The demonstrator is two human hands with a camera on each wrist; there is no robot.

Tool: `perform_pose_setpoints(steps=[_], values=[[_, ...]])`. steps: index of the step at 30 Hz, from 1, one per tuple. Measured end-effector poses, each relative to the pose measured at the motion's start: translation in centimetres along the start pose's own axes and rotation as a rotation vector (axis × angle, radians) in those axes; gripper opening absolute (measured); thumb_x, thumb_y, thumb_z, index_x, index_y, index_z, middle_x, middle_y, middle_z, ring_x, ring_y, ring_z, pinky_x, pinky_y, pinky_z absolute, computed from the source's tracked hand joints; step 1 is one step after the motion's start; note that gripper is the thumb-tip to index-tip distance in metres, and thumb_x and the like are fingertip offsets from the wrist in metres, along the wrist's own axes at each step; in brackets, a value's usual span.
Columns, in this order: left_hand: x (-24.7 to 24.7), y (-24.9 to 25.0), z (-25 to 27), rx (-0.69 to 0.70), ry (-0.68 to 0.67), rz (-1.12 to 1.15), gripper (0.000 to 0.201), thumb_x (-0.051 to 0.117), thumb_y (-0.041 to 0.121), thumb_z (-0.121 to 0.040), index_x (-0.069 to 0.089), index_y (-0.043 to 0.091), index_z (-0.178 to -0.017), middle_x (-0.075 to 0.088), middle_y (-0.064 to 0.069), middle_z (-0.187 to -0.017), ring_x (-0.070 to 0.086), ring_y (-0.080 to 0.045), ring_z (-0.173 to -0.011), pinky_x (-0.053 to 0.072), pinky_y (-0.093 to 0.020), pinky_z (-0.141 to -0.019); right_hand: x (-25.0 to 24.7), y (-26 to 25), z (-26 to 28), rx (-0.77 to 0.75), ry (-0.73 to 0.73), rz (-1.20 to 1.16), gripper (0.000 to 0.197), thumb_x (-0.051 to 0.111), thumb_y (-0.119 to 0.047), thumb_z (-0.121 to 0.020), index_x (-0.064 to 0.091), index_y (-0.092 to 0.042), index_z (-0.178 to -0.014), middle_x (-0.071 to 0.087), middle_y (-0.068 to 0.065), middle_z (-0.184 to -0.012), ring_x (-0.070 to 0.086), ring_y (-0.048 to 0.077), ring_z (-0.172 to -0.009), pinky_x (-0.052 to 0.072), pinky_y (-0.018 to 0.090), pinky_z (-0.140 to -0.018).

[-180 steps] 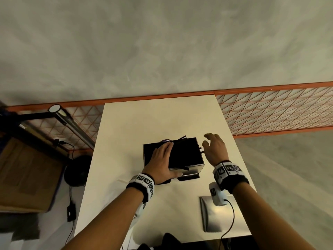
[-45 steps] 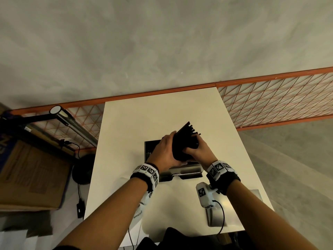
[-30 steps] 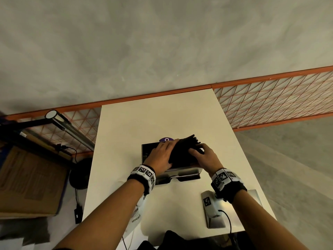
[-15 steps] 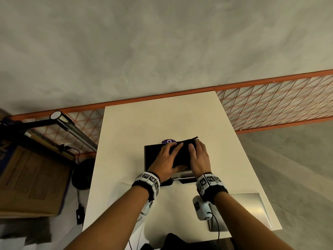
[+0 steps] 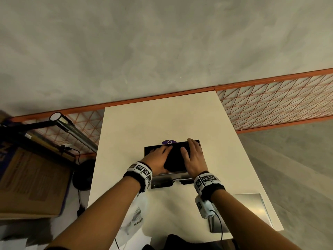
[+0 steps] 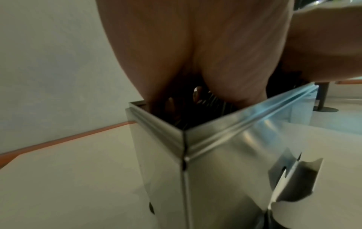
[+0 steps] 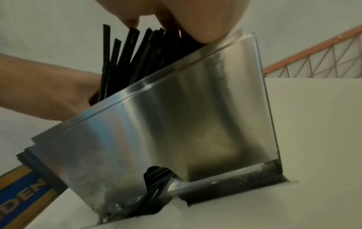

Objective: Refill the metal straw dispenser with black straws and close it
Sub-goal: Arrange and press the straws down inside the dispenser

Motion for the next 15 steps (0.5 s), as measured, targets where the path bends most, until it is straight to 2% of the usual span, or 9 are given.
perform_pose_setpoints(steps=[2,5,9,12,15], values=[[0.3,0.4,-0.4,-0.034,-0.044,-0.023,0.107,0.078,0.047,-0.085,0.014,0.013,-0.164,0.028,-0.012,-0.163,0.042,-0.035,-0.141,0.035,-0.050,-0.117,-0.2,0.2,0.0,0.000,0.004,-0.020,0.056,0.039,-0.042,-0.099,0.040,-0.010,-0.145,0.039,0.006,-0.149,0.039,0.022,-0.135,0.033,0.039,-0.114],[0.3,1.3,-1.2,-0.058,-0.055,-0.023,0.101,0.077,0.045,-0.085,0.019,0.015,-0.162,0.035,-0.012,-0.157,0.045,-0.036,-0.137,0.041,-0.051,-0.112,-0.7,0.2,0.0,-0.011,0.029,-0.041,0.045,0.044,-0.031,-0.101,0.047,-0.008,-0.139,0.044,0.005,-0.143,0.047,0.021,-0.127,0.035,0.026,-0.106],[-0.6,3.1,-1.9,-0.070,-0.041,-0.030,0.086,0.070,0.017,-0.088,0.022,0.021,-0.160,0.040,-0.009,-0.154,0.045,-0.036,-0.135,0.047,-0.059,-0.102,-1.3,0.3,-0.1,-0.035,0.093,-0.073,0.035,0.047,-0.025,-0.102,0.054,-0.009,-0.132,0.049,0.002,-0.135,0.050,0.018,-0.120,0.032,0.017,-0.097],[-0.8,4.3,-2.0,-0.077,-0.032,-0.093,0.090,0.071,0.007,-0.086,0.021,0.025,-0.159,0.040,-0.009,-0.152,0.042,-0.035,-0.137,0.044,-0.063,-0.104,-1.9,0.6,-0.4,-0.030,0.147,-0.087,0.033,0.047,-0.024,-0.102,0.056,-0.009,-0.130,0.051,0.002,-0.134,0.052,0.017,-0.118,0.032,0.015,-0.094],[-0.3,4.7,-1.9,-0.072,-0.018,-0.105,0.094,0.070,0.004,-0.086,0.019,0.028,-0.161,0.038,-0.011,-0.150,0.039,-0.035,-0.138,0.041,-0.060,-0.108,-2.0,0.6,-0.5,0.002,0.172,-0.088,0.037,0.047,-0.024,-0.102,0.054,-0.005,-0.134,0.050,0.004,-0.138,0.050,0.018,-0.121,0.030,0.012,-0.095]])
Point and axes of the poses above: each hand's wrist, its own z-axis away from the middle knuckle, its own x-axis out of the palm, y = z × x, the point moved 1 cm from there along -z, towards the middle knuckle
